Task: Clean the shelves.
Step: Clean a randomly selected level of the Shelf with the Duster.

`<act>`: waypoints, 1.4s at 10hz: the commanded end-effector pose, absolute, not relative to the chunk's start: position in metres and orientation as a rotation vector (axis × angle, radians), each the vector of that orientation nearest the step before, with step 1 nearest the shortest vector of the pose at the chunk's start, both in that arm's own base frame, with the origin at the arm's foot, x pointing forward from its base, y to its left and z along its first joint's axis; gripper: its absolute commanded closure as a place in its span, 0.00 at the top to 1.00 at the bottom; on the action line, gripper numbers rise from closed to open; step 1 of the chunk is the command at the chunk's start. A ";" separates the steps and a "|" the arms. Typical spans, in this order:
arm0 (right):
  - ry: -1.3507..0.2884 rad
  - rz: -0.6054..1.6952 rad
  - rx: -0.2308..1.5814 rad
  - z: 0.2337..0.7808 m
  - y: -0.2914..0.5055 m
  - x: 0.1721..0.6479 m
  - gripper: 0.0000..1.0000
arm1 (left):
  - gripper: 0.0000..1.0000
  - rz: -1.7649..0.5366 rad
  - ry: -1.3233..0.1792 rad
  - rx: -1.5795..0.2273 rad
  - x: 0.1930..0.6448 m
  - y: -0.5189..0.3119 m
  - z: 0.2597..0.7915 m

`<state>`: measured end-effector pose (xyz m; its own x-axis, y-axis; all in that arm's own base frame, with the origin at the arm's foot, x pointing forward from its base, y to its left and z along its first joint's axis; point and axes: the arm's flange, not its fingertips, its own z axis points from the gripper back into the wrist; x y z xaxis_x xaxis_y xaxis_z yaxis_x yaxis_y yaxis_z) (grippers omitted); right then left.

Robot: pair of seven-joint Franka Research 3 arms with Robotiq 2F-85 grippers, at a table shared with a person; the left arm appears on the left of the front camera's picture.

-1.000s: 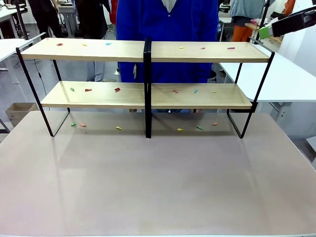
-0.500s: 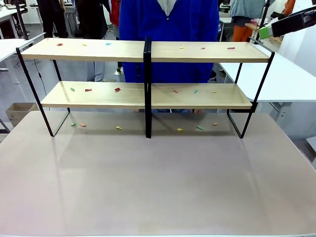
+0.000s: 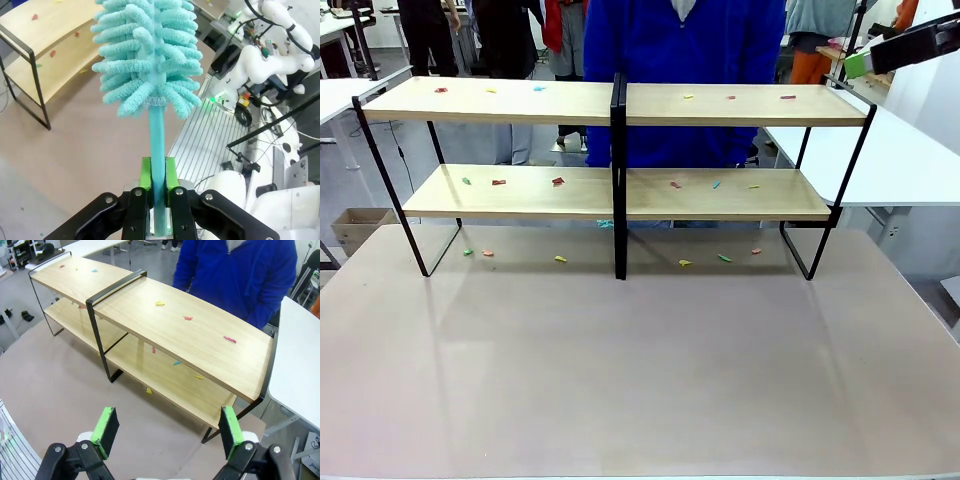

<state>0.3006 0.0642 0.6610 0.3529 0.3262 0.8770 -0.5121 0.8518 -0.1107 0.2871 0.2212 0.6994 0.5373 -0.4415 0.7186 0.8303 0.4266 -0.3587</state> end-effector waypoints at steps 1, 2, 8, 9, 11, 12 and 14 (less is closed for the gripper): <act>-1.084 0.546 0.194 0.662 0.064 0.301 1.00 | 0.00 -0.842 -0.575 -0.781 0.285 0.223 0.706; -1.084 0.546 0.194 0.662 0.064 0.301 1.00 | 0.00 -0.842 -0.575 -0.781 0.285 0.223 0.706; -1.084 0.546 0.194 0.662 0.064 0.301 1.00 | 0.13 -1.345 -0.142 -0.915 0.258 0.167 0.687; -1.084 0.546 0.194 0.662 0.064 0.301 1.00 | 0.13 -1.385 -0.006 -0.805 0.244 0.151 0.670; -1.084 0.546 0.194 0.662 0.064 0.301 1.00 | 0.13 -1.345 0.248 -0.596 0.231 0.100 0.617; -1.084 0.546 0.194 0.662 0.064 0.301 1.00 | 0.13 -1.326 0.276 -0.586 0.229 0.081 0.594; -1.084 0.546 0.194 0.662 0.064 0.301 1.00 | 0.13 -1.204 0.282 -0.526 0.242 0.063 0.559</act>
<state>0.3004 0.0644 0.6611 0.3525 0.3265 0.8770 -0.5123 0.8516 -0.1111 0.2369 0.0680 0.5773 0.2725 -0.9591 0.0764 0.8121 0.1867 -0.5529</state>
